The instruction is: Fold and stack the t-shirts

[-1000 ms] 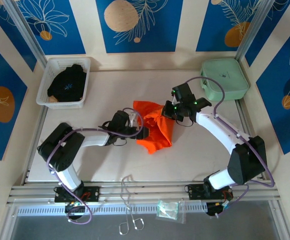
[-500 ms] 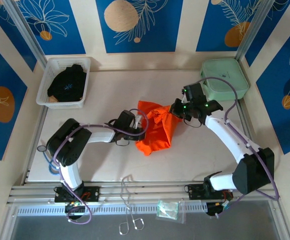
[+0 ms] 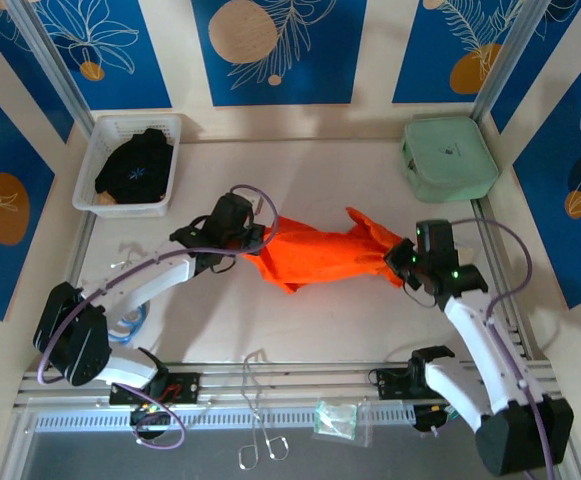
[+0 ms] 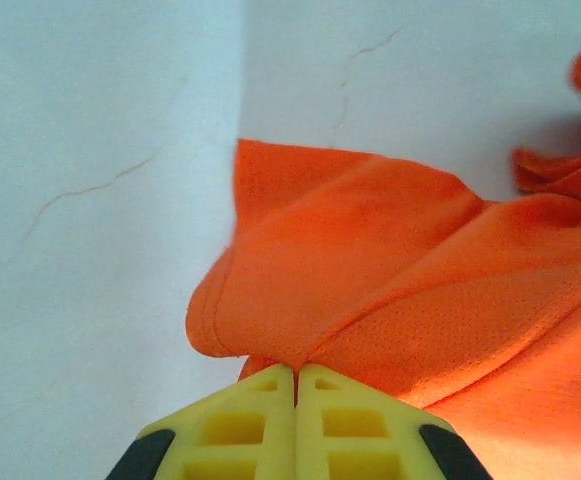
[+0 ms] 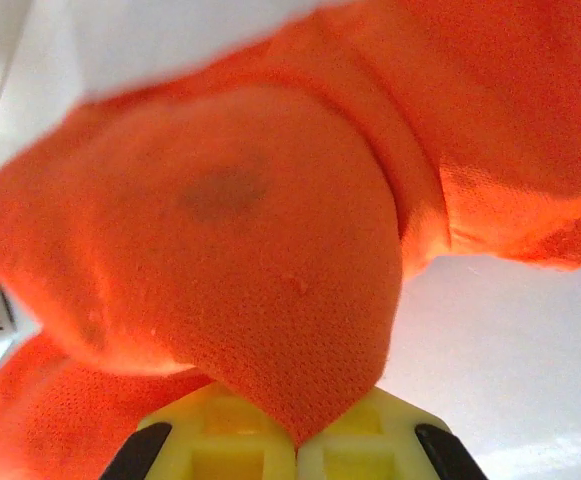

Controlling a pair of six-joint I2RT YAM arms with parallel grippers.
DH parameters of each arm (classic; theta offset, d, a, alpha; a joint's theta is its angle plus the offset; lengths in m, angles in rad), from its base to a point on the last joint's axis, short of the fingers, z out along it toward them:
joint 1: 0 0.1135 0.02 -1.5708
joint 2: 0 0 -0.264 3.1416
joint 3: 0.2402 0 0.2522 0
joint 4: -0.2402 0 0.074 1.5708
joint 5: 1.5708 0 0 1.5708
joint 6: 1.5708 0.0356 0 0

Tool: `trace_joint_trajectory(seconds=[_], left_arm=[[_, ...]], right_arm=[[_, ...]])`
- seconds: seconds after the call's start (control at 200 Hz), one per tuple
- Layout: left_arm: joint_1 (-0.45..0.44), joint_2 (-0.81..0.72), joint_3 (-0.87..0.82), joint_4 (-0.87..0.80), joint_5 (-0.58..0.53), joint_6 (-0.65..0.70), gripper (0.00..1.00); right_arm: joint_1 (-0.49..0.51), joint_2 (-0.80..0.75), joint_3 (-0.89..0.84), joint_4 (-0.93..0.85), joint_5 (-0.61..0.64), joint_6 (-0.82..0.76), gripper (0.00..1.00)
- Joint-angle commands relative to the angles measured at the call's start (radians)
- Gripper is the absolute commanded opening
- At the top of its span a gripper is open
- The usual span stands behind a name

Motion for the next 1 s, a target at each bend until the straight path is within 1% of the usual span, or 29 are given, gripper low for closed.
trace_joint_trajectory(seconds=[0.0,0.065,0.11,0.165,0.21,0.295,0.345,0.425,0.495,0.5,0.515,0.525,0.595,0.655,0.861,0.891,0.916,0.946,0.966,0.991], left_arm=[[0.005,0.003,-0.058,-0.132,-0.071,0.003,0.0],[0.005,0.003,-0.099,-0.131,-0.054,-0.024,0.0],[0.004,-0.005,-0.126,-0.13,-0.047,-0.041,0.0],[0.004,-0.027,-0.155,-0.129,-0.043,-0.058,0.0],[0.005,-0.052,-0.17,-0.13,-0.049,-0.065,0.0],[0.004,-0.092,-0.173,-0.141,-0.058,-0.064,0.0],[0.004,-0.104,-0.163,-0.149,-0.062,-0.058,0.0],[0.004,-0.104,-0.146,-0.161,-0.068,-0.049,0.0],[0.004,-0.1,-0.142,-0.164,-0.073,-0.047,0.0],[0.004,-0.099,-0.142,-0.164,-0.074,-0.047,0.0],[0.004,-0.099,-0.143,-0.164,-0.074,-0.047,0.0],[0.004,-0.099,-0.143,-0.164,-0.075,-0.047,0.0],[0.004,-0.1,-0.152,-0.161,-0.082,-0.048,0.0],[0.004,-0.101,-0.158,-0.161,-0.087,-0.051,0.0],[0.004,-0.108,-0.173,-0.153,-0.105,-0.053,0.0],[0.004,-0.106,-0.172,-0.153,-0.106,-0.052,0.0],[0.004,-0.102,-0.17,-0.151,-0.106,-0.05,0.0],[0.004,-0.102,-0.166,-0.151,-0.107,-0.047,0.0],[0.004,-0.101,-0.164,-0.153,-0.108,-0.046,0.0],[0.004,-0.1,-0.16,-0.153,-0.109,-0.043,0.0]], right_arm=[[-0.004,-0.093,-0.128,-0.082,0.016,0.128,0.1],[0.0,-0.144,-0.189,-0.117,-0.014,0.152,0.24],[0.002,-0.178,-0.212,-0.149,-0.03,0.155,0.37],[0.007,-0.215,-0.215,-0.193,-0.032,0.145,0.54],[0.007,-0.237,-0.202,-0.222,-0.031,0.123,0.63],[0.005,-0.23,-0.139,-0.241,-0.017,0.054,0.75],[-0.001,-0.19,-0.089,-0.241,-0.011,0.003,0.8],[-0.014,-0.077,-0.002,-0.217,-0.019,-0.087,0.86],[-0.026,0.05,0.069,-0.194,-0.042,-0.164,0.87],[-0.026,0.059,0.074,-0.191,-0.044,-0.17,0.88],[-0.03,0.087,0.088,-0.184,-0.05,-0.183,0.93],[-0.033,0.107,0.098,-0.181,-0.054,-0.192,0.95],[-0.038,0.232,0.158,-0.153,-0.077,-0.24,0.95],[-0.038,0.319,0.202,-0.13,-0.084,-0.256,0.94],[-0.019,0.532,0.271,-0.037,-0.072,-0.253,0.93],[-0.017,0.566,0.282,-0.028,-0.073,-0.254,0.92],[-0.014,0.595,0.292,-0.021,-0.077,-0.256,0.89],[-0.01,0.627,0.302,-0.01,-0.084,-0.26,0.82],[-0.008,0.646,0.309,-0.004,-0.088,-0.263,0.76],[-0.006,0.668,0.319,0.002,-0.095,-0.267,0.63]])
